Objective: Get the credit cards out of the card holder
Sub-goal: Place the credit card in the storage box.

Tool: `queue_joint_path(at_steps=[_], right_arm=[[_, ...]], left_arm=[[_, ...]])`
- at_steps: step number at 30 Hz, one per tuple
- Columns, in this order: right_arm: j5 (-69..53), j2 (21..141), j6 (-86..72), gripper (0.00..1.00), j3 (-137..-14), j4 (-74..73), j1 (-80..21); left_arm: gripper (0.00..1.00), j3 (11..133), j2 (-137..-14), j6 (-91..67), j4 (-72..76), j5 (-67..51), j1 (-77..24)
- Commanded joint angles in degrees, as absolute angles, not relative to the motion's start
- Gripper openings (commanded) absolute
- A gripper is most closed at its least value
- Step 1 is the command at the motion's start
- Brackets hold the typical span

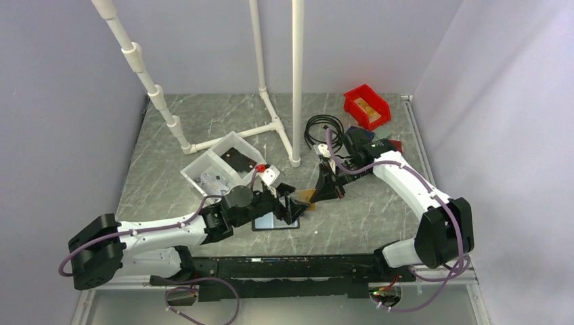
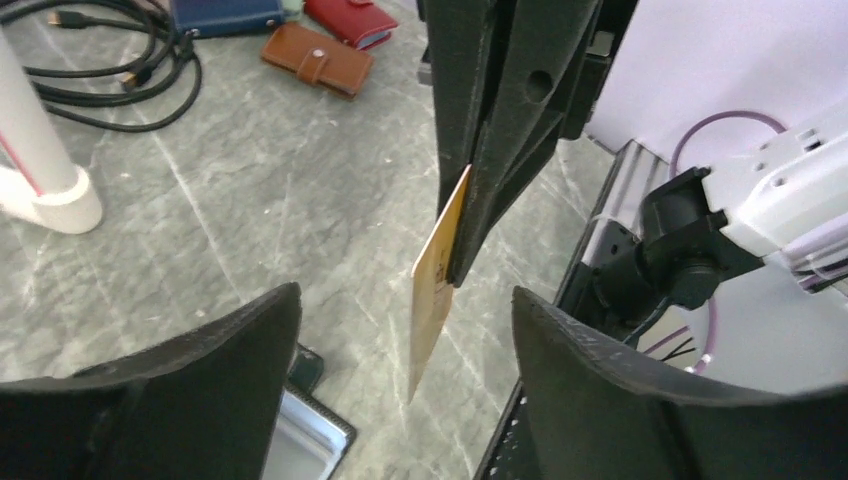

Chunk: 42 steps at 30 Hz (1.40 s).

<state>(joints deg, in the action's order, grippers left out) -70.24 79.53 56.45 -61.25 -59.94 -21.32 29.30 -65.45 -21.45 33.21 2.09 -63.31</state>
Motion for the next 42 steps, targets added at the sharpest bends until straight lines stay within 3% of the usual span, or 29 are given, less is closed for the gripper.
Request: queue_joint_path(at_steps=[1,3,8,16,20,29,42], right_arm=[[-67.6,78.9,56.1,0.00,-64.1,-58.9,-21.3],[-66.3,78.9,56.4,0.00,-64.3,-59.1,-21.1],[-62.8,79.2,57.8,0.00,-65.2,-60.6,-20.2],[-60.9,77.6,59.1,0.00,-65.3,-61.4,-13.7],[-60.6,76.5,59.0,0.00,-65.1,-61.1,-9.0],[-60.4,77.0,58.0,0.00,-64.7,-59.9,-1.5],[-58.9,76.3,56.0,0.00,-65.2,-58.0,7.2]], left_arm=[[0.91,34.4,-62.2,-21.7,20.6,7.1,-63.2],[0.99,36.6,-60.8,-20.5,14.6,7.9,-63.0],[1.00,44.2,-58.9,-16.5,0.9,1.6,-58.0],[0.99,54.7,-61.1,-15.3,-11.5,-20.2,-31.6],[0.99,58.2,-65.1,-12.0,-14.3,-22.9,-24.3],[0.99,57.8,-64.8,-6.0,-20.4,-11.7,-22.8],[0.99,56.7,-63.4,-5.9,-19.9,-12.0,-22.8]])
